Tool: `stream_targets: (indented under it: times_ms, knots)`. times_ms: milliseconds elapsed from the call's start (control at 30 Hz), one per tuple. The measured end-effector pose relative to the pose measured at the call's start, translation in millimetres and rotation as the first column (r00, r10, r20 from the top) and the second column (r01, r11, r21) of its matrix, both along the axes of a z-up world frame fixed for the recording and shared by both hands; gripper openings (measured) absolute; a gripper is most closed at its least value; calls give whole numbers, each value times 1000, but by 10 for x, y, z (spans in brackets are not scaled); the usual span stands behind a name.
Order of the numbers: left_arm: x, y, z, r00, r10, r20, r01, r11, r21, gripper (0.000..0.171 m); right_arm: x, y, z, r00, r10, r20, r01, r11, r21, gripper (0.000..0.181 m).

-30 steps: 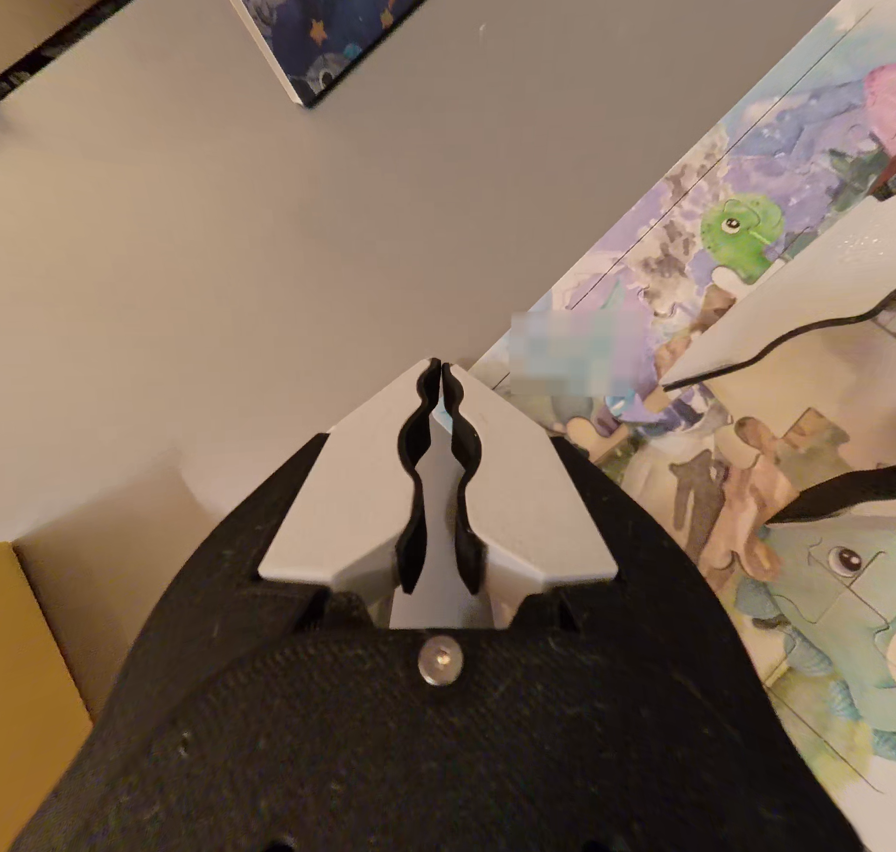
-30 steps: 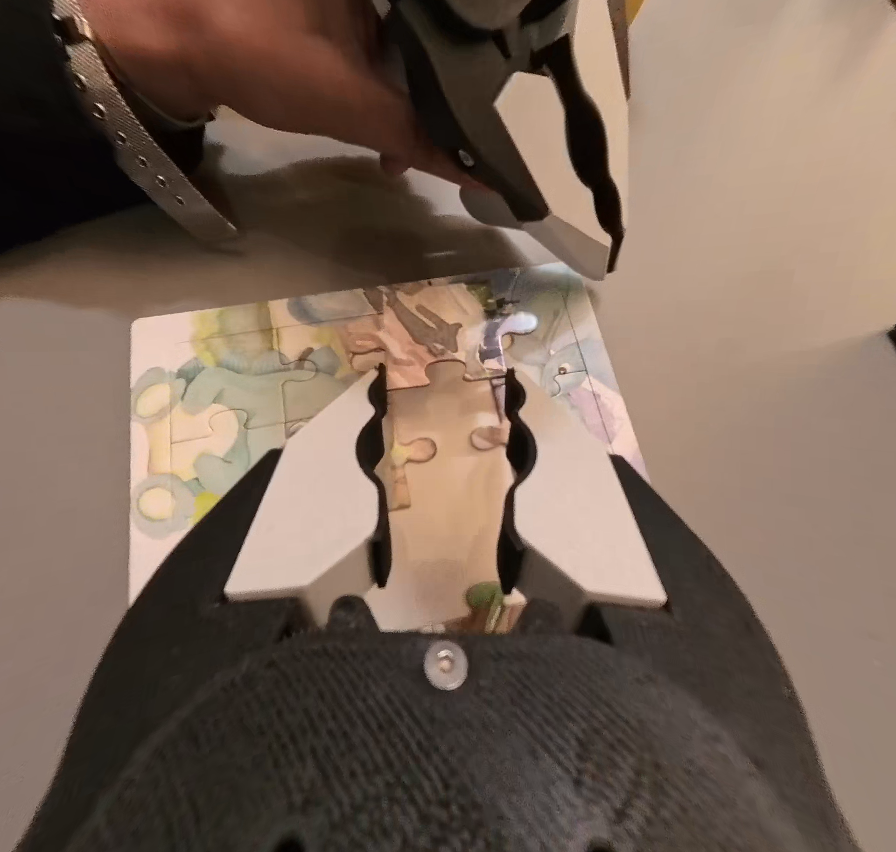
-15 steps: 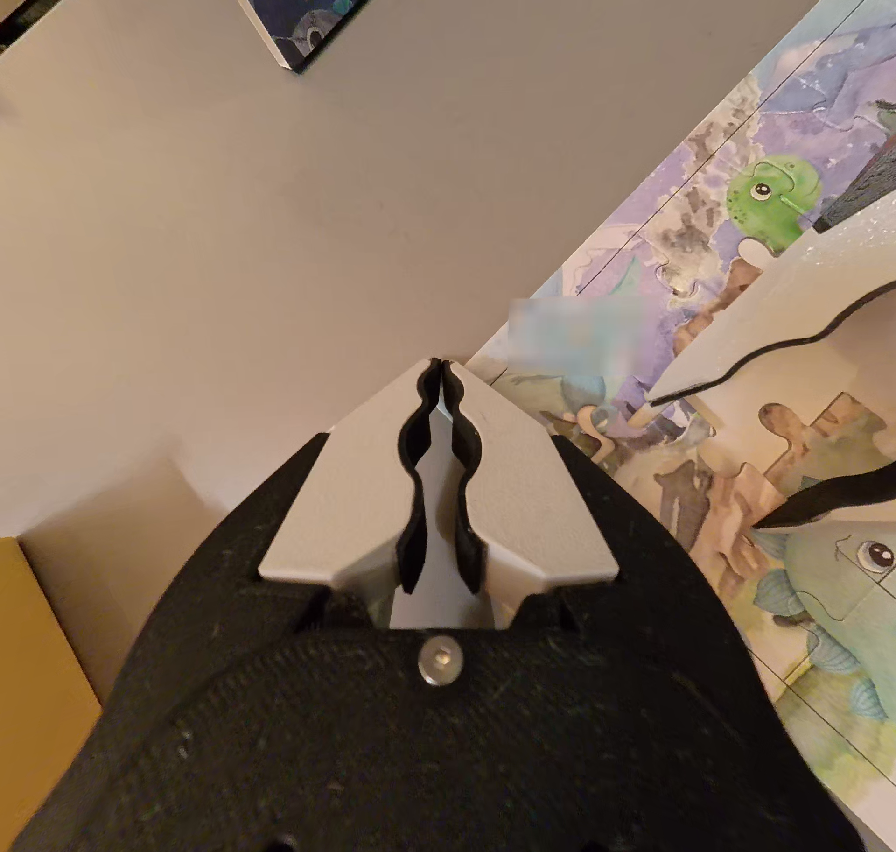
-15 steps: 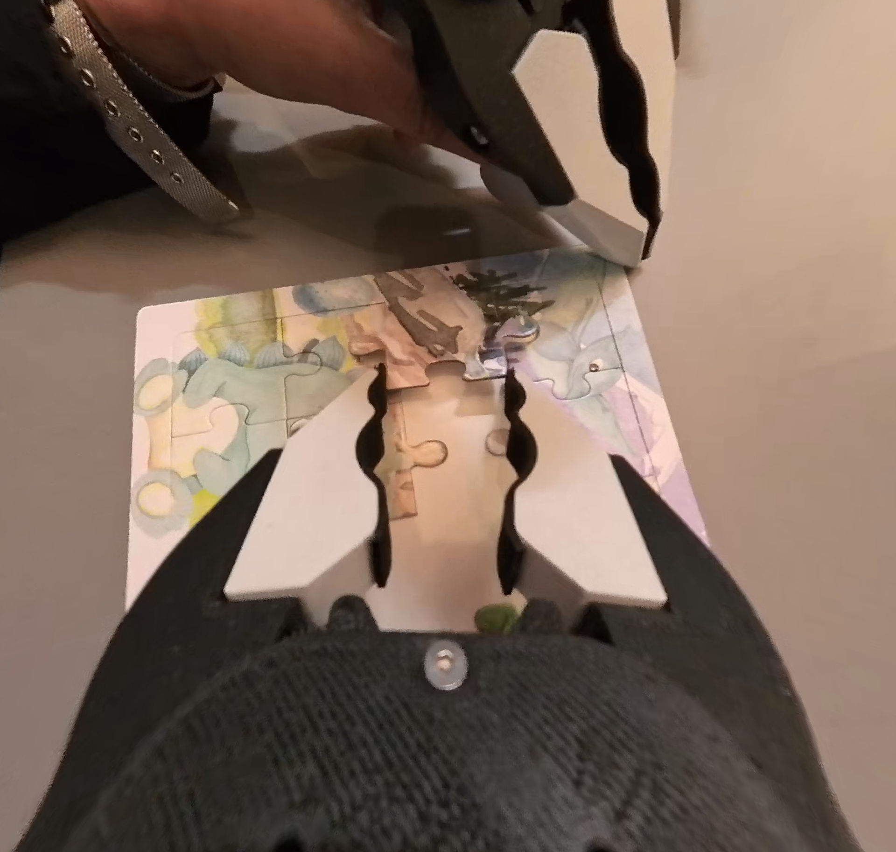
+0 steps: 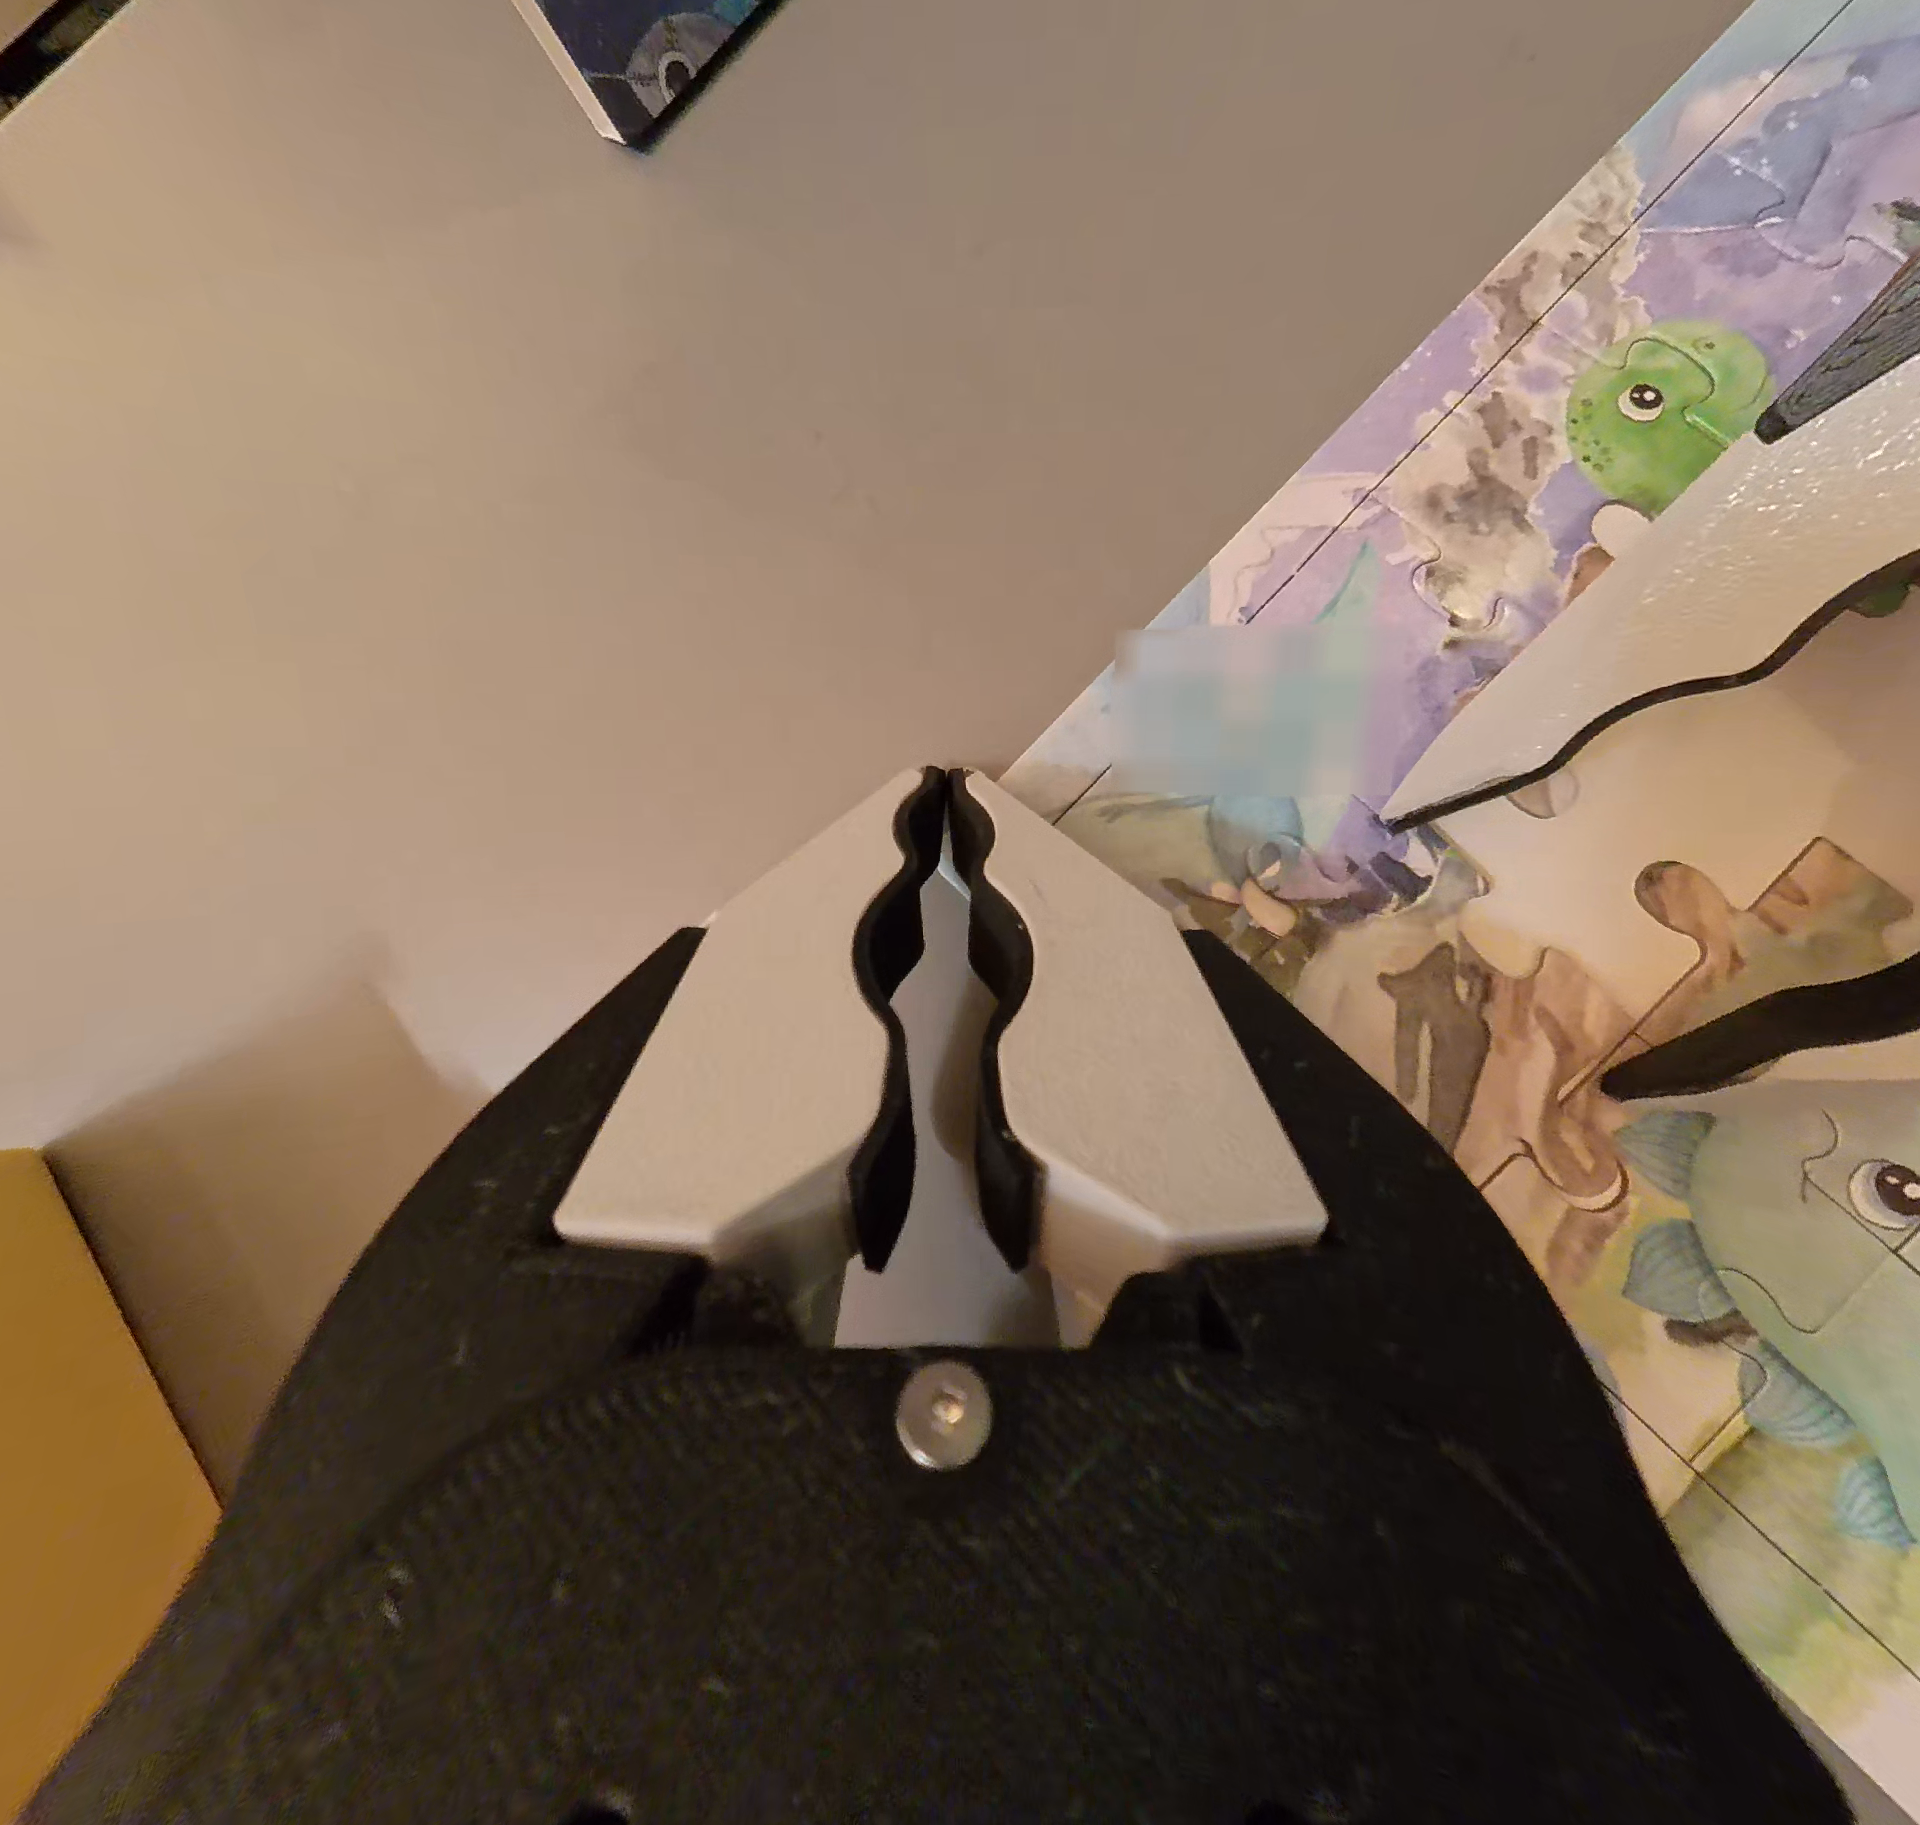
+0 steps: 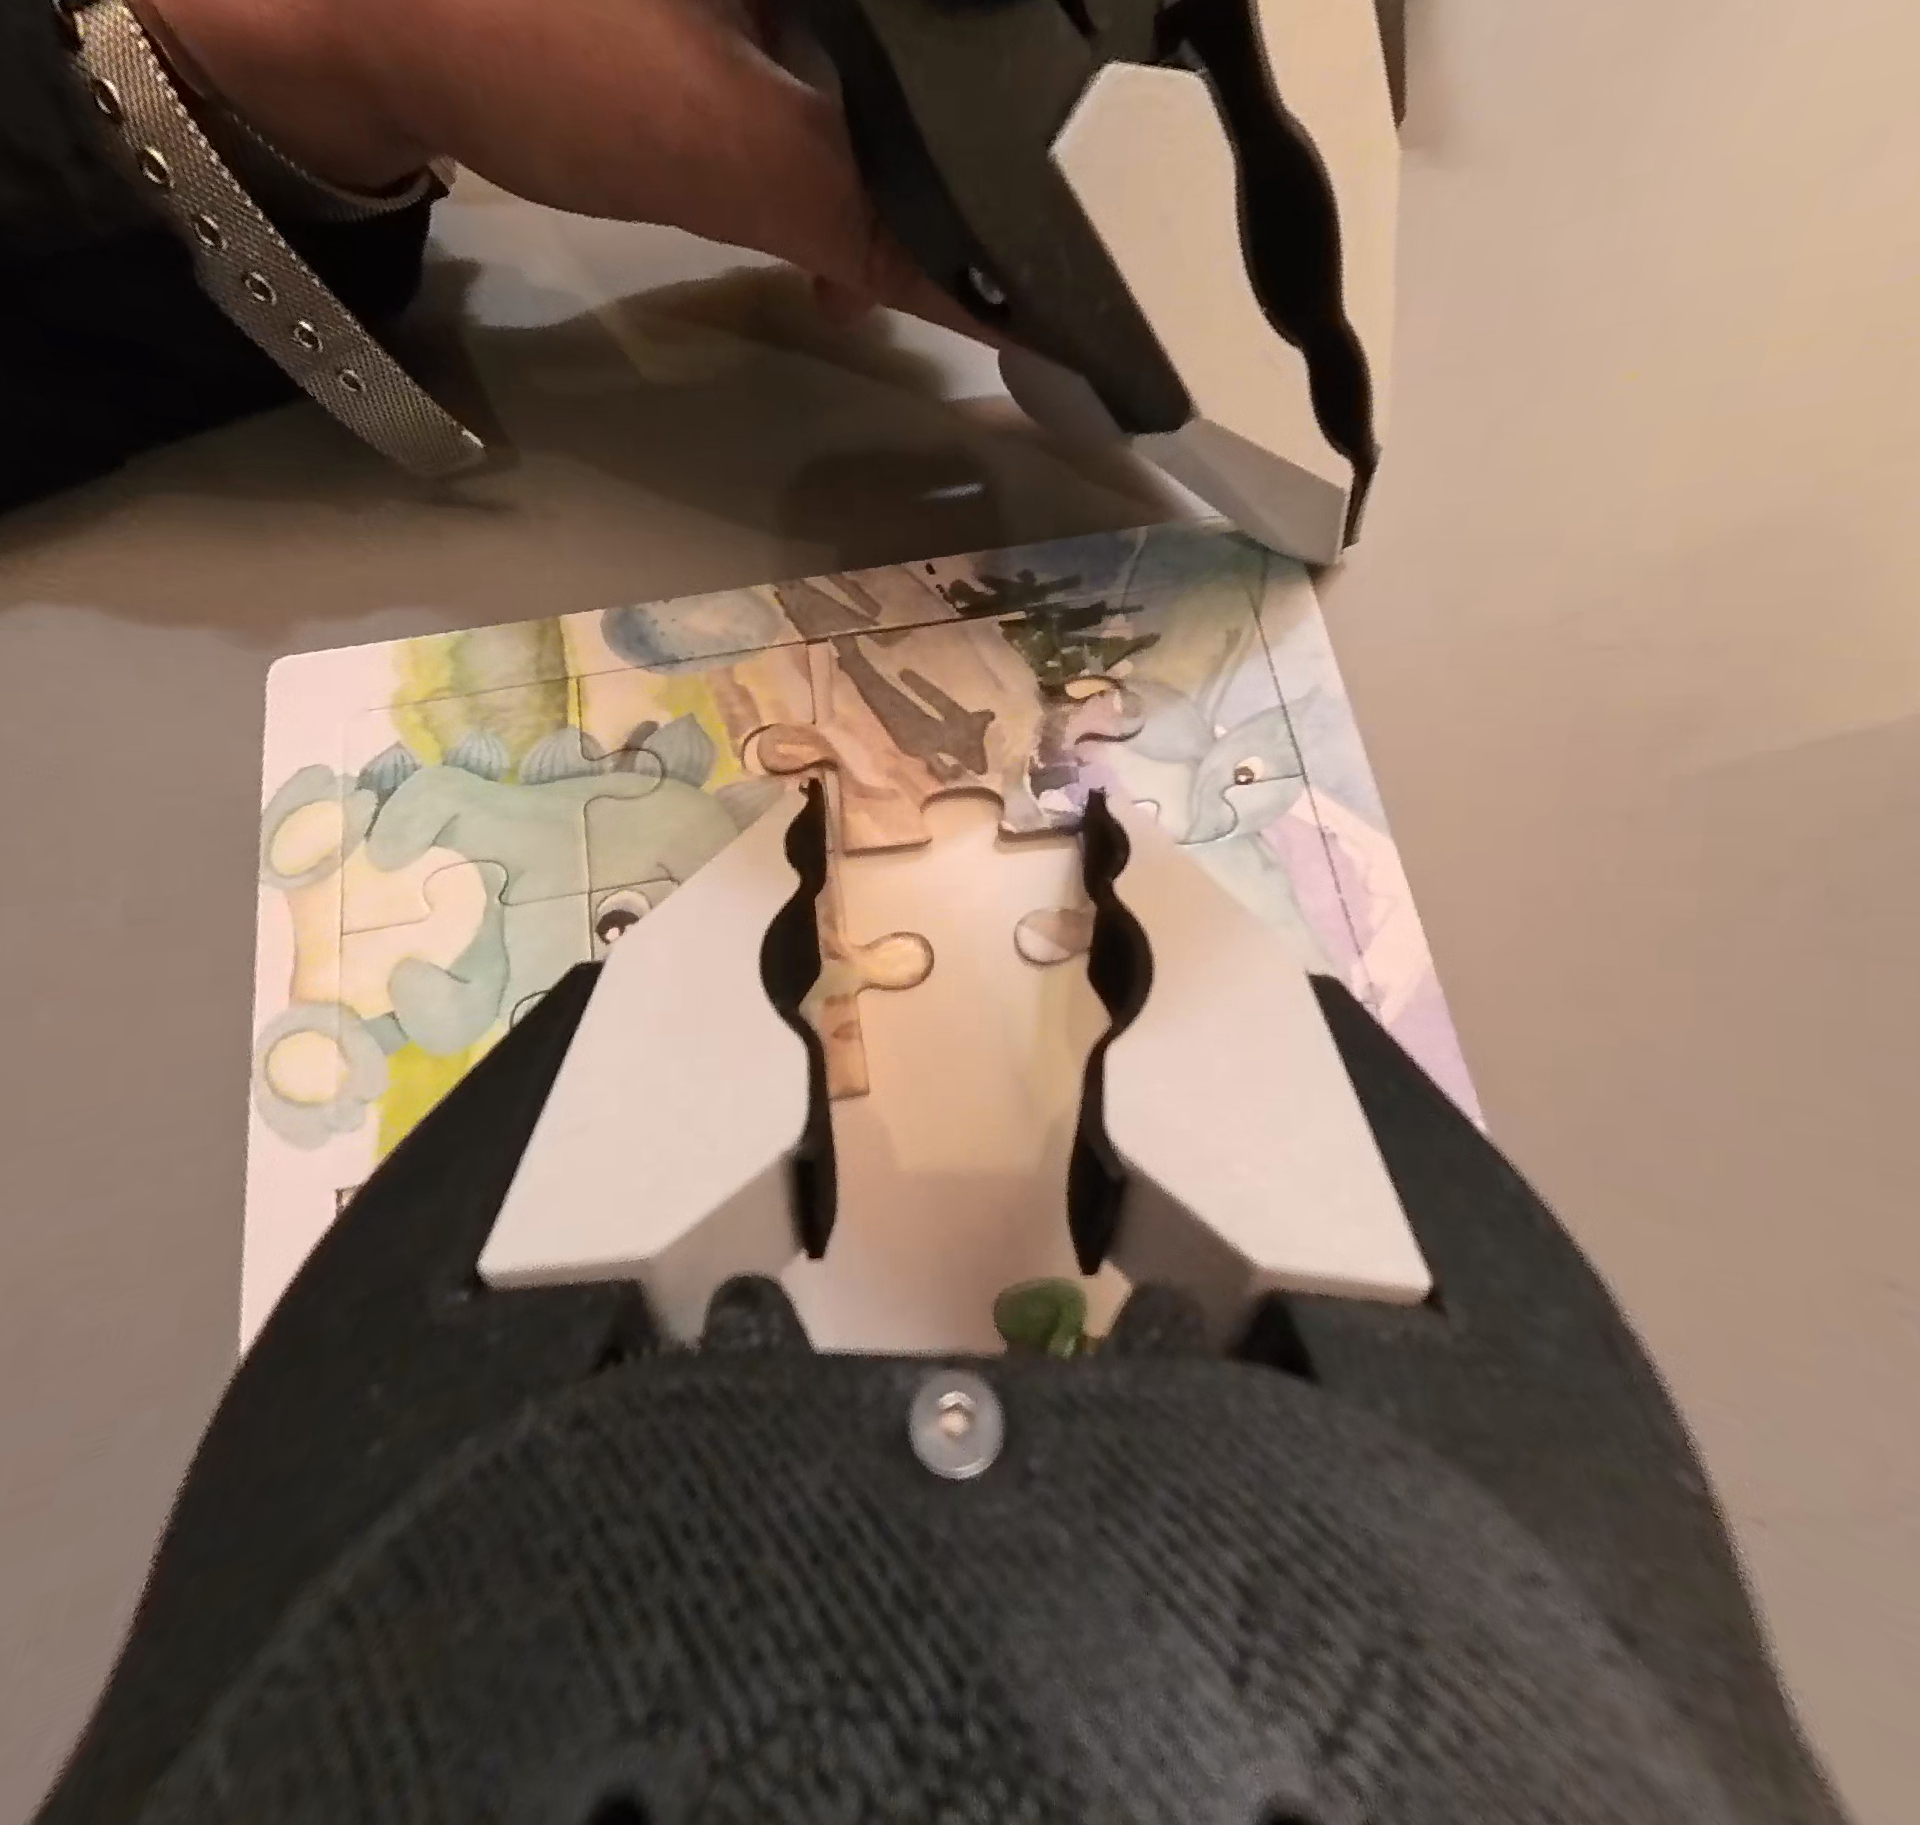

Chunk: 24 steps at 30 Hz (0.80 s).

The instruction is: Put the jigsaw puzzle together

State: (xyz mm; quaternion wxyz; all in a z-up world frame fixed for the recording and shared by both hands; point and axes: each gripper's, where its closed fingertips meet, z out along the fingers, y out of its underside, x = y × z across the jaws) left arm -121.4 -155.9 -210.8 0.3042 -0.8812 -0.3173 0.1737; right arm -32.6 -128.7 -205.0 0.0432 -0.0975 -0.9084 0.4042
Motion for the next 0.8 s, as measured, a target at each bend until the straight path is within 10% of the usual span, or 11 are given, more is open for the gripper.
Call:
stream_targets:
  times_ms: [800]
  knots:
    - [-1,9,-4,1000,-5,1,5,1000,6,0,52,-104,137,999,21,-29,-23,998,-62,44]
